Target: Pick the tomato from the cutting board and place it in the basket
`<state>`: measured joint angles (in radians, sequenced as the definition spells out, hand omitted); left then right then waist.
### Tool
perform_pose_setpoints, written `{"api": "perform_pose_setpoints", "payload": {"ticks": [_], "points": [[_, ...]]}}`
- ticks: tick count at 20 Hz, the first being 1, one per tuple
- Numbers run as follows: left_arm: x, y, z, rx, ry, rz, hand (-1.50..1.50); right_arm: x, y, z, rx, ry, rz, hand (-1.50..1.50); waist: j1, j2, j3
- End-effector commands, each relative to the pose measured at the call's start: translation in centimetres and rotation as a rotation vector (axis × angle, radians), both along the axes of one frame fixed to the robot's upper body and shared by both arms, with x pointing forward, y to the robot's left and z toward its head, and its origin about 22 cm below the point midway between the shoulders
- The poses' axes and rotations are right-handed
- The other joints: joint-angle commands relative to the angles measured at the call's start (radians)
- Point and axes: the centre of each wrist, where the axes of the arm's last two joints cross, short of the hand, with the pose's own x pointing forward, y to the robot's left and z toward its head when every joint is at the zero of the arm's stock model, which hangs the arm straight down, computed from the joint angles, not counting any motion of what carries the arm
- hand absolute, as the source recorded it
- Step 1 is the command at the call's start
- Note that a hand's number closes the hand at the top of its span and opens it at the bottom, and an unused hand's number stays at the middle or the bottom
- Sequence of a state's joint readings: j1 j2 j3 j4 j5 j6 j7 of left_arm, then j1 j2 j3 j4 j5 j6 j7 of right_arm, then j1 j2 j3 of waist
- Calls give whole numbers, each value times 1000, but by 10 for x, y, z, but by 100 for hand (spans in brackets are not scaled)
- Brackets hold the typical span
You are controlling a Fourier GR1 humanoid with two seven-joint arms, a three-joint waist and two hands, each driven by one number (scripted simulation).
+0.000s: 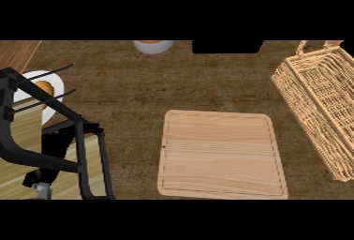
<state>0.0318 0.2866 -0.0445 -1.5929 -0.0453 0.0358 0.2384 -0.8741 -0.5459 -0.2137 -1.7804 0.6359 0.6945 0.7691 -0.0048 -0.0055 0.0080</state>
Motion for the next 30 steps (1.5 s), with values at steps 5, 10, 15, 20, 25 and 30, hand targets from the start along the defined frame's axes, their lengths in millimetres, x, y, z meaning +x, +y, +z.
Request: {"api": "perform_pose_setpoints", "payload": {"ticks": [5, 10, 15, 20, 25, 30], "points": [[43, -8, 16, -27, -55, 3, 0, 26, -90, -5, -29, 43, -70, 150, 5, 15, -8], [51, -3, 19, -22, -51, 4, 0, 27, -117, -48, -12, 74, 27, 150, -9, 13, -8], [59, -11, 18, -22, -55, -6, 0, 47, -132, -72, -22, 121, 29, 150, -3, 15, -8], [40, -17, 5, -19, -37, -8, 0, 47, -160, -95, 0, 155, 20, 150, 3, 10, -8], [43, -11, 16, -27, -32, 6, 0, 52, -170, -136, 222, 201, -13, -150, -7, 8, -8], [47, -21, 13, -32, -61, -5, 0, 66, -178, -154, 295, 132, 10, -150, 8, 13, -7]]}}
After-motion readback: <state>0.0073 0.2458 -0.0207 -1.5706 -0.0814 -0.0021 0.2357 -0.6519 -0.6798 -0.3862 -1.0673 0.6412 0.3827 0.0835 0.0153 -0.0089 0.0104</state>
